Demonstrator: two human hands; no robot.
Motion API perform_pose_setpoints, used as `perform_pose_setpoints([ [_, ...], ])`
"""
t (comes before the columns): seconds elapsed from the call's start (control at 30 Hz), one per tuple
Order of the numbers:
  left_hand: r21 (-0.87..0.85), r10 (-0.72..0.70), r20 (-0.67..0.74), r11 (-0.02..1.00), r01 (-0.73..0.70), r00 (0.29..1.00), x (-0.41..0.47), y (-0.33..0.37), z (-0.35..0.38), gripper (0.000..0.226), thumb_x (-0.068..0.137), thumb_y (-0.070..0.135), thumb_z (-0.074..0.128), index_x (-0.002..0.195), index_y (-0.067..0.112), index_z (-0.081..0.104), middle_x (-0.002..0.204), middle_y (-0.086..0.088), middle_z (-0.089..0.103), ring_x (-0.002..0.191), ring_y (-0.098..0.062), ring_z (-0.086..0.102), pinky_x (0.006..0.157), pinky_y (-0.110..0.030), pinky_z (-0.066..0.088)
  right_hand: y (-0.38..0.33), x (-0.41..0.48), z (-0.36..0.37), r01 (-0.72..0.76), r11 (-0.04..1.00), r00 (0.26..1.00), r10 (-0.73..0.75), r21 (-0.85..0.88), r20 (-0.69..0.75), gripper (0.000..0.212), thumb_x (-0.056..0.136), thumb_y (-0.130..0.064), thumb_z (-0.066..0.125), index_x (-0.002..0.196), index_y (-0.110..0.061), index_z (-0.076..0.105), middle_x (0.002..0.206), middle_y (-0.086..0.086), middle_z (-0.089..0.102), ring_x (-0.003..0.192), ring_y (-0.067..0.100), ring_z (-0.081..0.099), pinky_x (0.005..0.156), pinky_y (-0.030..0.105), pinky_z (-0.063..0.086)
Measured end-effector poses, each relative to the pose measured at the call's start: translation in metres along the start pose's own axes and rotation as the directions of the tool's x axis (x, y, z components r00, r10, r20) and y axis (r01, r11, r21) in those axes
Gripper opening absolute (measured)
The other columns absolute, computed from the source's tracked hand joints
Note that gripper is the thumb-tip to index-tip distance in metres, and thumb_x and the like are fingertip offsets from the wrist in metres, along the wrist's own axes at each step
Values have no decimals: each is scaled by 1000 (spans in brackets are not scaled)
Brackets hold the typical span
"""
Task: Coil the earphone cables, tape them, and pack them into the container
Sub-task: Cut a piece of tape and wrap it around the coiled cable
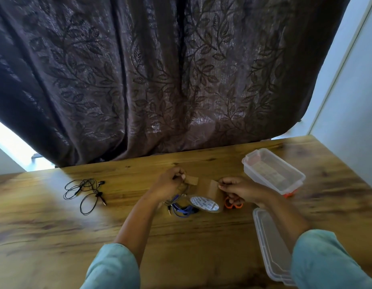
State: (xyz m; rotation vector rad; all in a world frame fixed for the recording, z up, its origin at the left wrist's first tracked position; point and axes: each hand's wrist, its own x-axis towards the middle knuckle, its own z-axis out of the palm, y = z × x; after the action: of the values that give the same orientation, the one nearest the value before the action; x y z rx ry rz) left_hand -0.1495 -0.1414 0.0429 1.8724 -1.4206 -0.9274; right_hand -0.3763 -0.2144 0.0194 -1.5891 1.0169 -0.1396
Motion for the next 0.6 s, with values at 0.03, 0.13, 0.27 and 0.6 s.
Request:
perform_pose_setpoints([
  [0.03, 15, 14, 1, 1000, -14, 1000, 1, 1, -1, 15, 97, 19, 48, 85, 24, 56, 74, 6, 52, 64, -8, 45, 55, -19, 34, 0, 1, -1, -4, 1000, 1000, 4, -1, -2, 20, 99, -30, 48, 112, -30, 63, 68, -5, 53, 68, 8, 57, 72, 27, 48],
  [0.13, 17, 21, 7, 1000, -21, 1000, 1, 7, -5, 19, 96, 18, 49, 82, 27, 57, 81, 5, 57, 75, -10, 49, 64, -22, 37, 3, 2, -2, -35, 999, 998, 34, -29, -48, 25, 98, -23, 47, 116, -36, 60, 75, -2, 58, 69, 10, 57, 72, 27, 49],
  [0.27, 48, -17, 71, 999, 13, 997, 7, 17, -10, 11, 96, 19, 50, 90, 20, 59, 79, 8, 53, 70, -5, 47, 60, -20, 35, 7, 6, 2, -58, 966, 991, 24, -253, -133, 34, 90, -11, 49, 112, -35, 57, 85, -2, 64, 75, 13, 59, 72, 29, 50],
  [0.6, 60, -48, 112, 997, 42, 993, 12, 32, -9, 11, 94, 13, 53, 86, 16, 60, 82, 3, 55, 67, -6, 48, 50, -9, 40, 18, 15, 43, -304, 736, 882, -22, -604, -471, 17, 96, -21, 46, 110, -18, 54, 109, 3, 61, 101, 22, 59, 78, 33, 49],
])
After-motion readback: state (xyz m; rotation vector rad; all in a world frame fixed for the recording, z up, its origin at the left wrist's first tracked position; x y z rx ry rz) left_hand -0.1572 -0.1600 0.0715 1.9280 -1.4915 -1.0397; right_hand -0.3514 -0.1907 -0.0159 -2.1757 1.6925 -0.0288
